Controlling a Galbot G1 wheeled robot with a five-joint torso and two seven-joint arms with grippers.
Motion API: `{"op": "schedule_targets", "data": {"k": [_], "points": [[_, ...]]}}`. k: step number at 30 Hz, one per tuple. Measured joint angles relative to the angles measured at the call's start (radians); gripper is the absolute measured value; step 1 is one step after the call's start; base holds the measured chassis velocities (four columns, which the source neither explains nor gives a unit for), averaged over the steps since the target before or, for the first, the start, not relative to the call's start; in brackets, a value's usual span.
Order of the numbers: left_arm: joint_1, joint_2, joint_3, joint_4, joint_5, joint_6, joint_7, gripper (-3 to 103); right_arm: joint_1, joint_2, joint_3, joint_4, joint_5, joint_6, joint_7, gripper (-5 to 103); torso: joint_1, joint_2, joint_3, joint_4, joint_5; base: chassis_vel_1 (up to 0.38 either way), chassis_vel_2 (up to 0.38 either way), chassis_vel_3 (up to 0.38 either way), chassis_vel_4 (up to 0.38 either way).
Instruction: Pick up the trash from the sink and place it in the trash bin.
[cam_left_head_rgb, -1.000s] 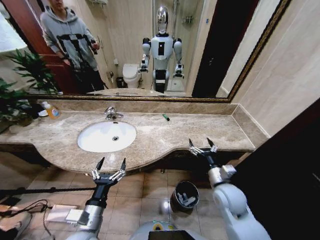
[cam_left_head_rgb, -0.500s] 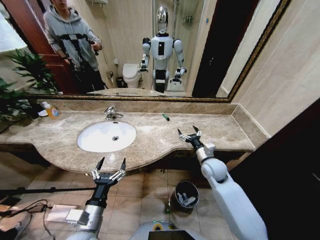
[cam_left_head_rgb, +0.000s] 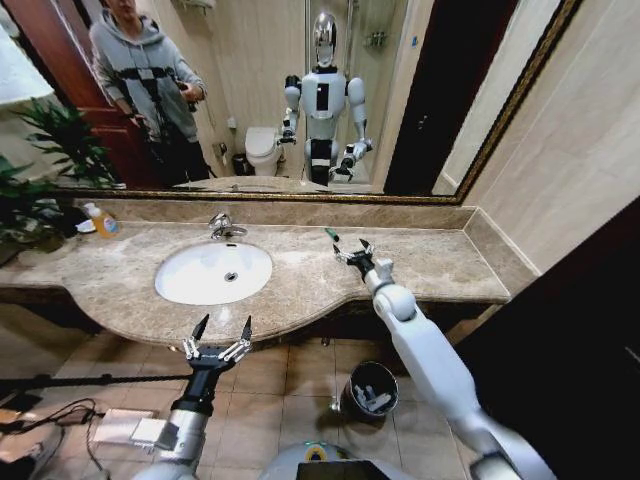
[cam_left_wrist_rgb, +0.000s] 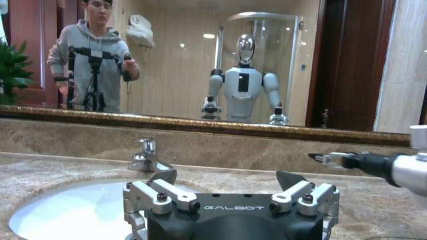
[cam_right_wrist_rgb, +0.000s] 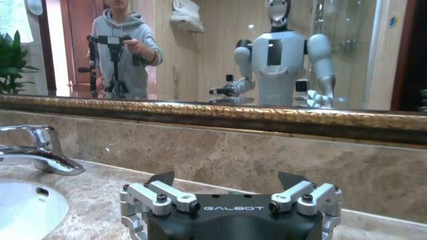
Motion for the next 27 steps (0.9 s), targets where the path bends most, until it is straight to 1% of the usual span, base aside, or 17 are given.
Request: {"op": "schedule_targets", "data": {"k": [3,4,7,8,12,16,18,19,22,27], "points": [[0.000,0.000,0.000,0.000,0.000,0.000,0.000,100,0.052,0.031,-0.031,-0.065,-0.006,0.005,-0.001,100,0.000,0.000,0.000,0.0000,0.0000,0.000,0.000,0.000,0.000],[0.000,0.000,0.000,0.000,0.000,0.000,0.000,100,0.052,0.031,-0.031,-0.065,-0.006,0.005,-0.001,100,0.000,0.000,0.000,0.0000,0.0000,0.000,0.000,0.000,0.000],[0.000,0.000,0.000,0.000,0.000,0.000,0.000,100,0.094,0.073,-0.049,-0.148,-0.031,0.020,-0.005,100,0.000,0.000,0.000,0.0000,0.0000,0.000,0.000,0.000,0.000],[0.000,0.000,0.000,0.000,0.000,0.000,0.000,100,0.094,0.073,-0.049,-0.148,-0.031,0.020,-0.005,100,0.000,0.000,0.000,0.0000,0.0000,0.000,0.000,0.000,0.000],[0.000,0.000,0.000,0.000,0.000,0.000,0.000,100,0.152,0.134,-0.049,-0.267,-0.054,0.041,-0.013,100,0.000,0.000,0.000,0.0001,0.0001,0.000,0.000,0.000,0.000],[0.000,0.000,0.000,0.000,0.000,0.000,0.000,100,0.174,0.149,-0.019,-0.330,-0.073,0.051,-0.015,100,0.000,0.000,0.000,0.0003,0.0000,0.000,0.000,0.000,0.000],[0.000,0.000,0.000,0.000,0.000,0.000,0.000,100,0.188,0.151,0.007,-0.376,-0.084,0.057,-0.014,100,0.000,0.000,0.000,-0.0005,-0.0001,0.000,0.000,0.000,0.000],[0.000,0.000,0.000,0.000,0.000,0.000,0.000,100,0.188,0.151,0.007,-0.376,-0.084,0.057,-0.014,100,0.000,0.000,0.000,-0.0005,-0.0001,0.000,0.000,0.000,0.000],[0.000,0.000,0.000,0.000,0.000,0.000,0.000,100,0.231,0.173,0.018,-0.462,-0.087,0.072,-0.021,100,0.000,0.000,0.000,-0.0001,0.0001,0.000,0.000,0.000,0.000],[0.000,0.000,0.000,0.000,0.000,0.000,0.000,100,0.262,0.190,0.018,-0.516,-0.081,0.081,-0.031,100,0.000,0.000,0.000,0.0000,0.0000,0.000,0.000,0.000,0.000]]}}
